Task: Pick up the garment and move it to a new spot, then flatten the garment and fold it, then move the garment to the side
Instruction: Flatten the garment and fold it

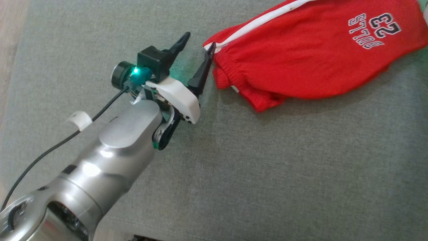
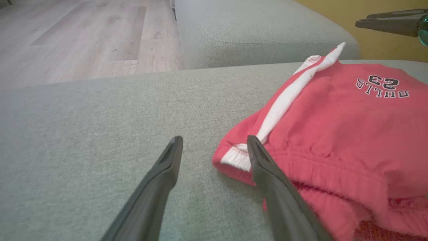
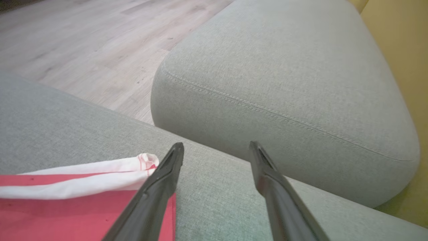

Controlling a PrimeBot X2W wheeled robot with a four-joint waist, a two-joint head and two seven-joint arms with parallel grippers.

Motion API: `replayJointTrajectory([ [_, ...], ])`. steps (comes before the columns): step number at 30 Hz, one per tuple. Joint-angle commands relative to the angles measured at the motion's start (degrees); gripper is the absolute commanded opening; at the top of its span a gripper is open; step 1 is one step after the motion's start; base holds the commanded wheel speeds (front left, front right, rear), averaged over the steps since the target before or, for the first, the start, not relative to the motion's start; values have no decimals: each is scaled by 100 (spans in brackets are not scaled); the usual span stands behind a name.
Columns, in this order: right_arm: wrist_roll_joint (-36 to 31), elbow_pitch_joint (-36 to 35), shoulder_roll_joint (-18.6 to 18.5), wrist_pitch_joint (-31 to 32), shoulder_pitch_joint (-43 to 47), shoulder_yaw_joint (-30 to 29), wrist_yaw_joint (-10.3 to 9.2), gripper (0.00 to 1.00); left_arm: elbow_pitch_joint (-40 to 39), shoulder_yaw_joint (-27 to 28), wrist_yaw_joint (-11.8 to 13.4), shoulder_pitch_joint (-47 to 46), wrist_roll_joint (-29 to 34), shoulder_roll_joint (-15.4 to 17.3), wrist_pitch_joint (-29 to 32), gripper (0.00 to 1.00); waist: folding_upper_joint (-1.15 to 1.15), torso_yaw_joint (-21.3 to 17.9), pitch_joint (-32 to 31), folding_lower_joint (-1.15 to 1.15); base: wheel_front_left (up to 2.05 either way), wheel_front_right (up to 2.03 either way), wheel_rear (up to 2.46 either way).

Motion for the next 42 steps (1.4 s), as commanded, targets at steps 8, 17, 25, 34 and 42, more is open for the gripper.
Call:
replayJointTrajectory([
  [8,418,-267,97,-985,167,-263,-5,100,-137,640,305,-207,239,299,-284,100,0,-308,-534,0,0,0,0],
  [17,761,-1012,600,-2019,1257,-864,-5,100,-1540,2244,786,850,1149,545,-299,100,0,-776,-1255,0,0,0,0],
  [25,433,-2270,1511,-2094,3079,-2025,-5,100,-2203,3362,829,2397,1961,423,-300,100,0,-1147,-1797,0,0,0,0],
  [34,-234,-3239,2439,-2096,4997,-2355,-5,100,-2454,4066,575,3754,2591,-77,-300,100,0,-1287,-2088,0,0,0,0],
  [42,-541,-3511,2482,-1811,5059,-2485,-5,100,-2379,4380,137,3867,3047,-444,-300,100,0,-1044,-1778,0,0,0,0],
])
